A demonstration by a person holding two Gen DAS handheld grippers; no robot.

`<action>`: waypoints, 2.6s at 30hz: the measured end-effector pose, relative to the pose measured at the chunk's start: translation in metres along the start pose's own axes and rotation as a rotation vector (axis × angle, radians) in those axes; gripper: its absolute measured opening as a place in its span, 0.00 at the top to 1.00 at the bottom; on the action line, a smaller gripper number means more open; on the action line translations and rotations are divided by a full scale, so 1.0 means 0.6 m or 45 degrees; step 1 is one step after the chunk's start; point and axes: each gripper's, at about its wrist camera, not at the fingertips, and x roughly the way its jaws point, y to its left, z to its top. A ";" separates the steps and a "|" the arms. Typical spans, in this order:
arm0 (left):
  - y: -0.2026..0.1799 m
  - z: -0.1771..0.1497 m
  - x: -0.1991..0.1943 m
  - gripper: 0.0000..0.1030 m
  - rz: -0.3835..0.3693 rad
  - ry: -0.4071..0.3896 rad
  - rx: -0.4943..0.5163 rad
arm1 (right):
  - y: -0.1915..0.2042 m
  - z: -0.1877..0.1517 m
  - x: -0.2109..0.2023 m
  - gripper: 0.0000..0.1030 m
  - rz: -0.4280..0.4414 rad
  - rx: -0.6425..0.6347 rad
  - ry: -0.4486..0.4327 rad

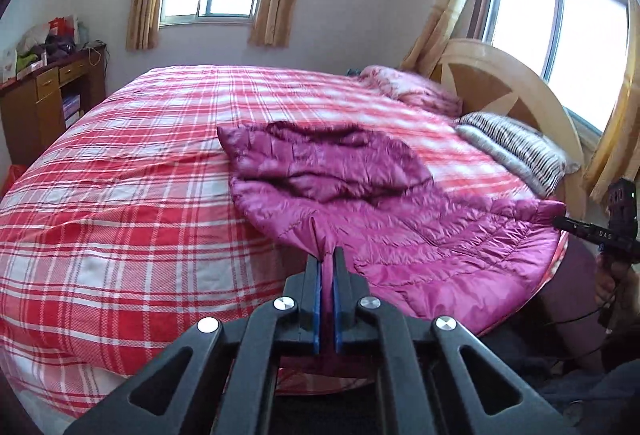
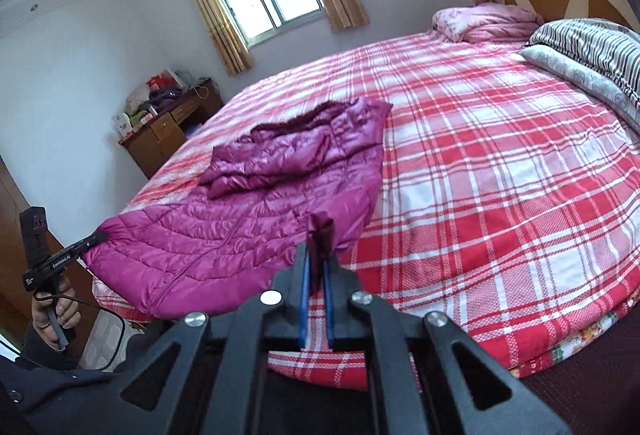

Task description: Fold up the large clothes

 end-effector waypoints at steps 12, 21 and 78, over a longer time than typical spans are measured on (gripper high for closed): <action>0.021 0.025 -0.024 0.97 -0.016 0.002 -0.061 | 0.042 0.051 0.003 0.97 0.019 -0.120 -0.038; 0.042 0.001 -0.012 0.97 -0.010 0.032 -0.105 | -0.016 -0.046 0.102 0.17 -0.074 0.029 0.378; 0.195 0.249 0.406 0.95 0.142 0.152 -0.219 | -0.148 0.312 0.301 0.10 -0.019 0.388 -0.065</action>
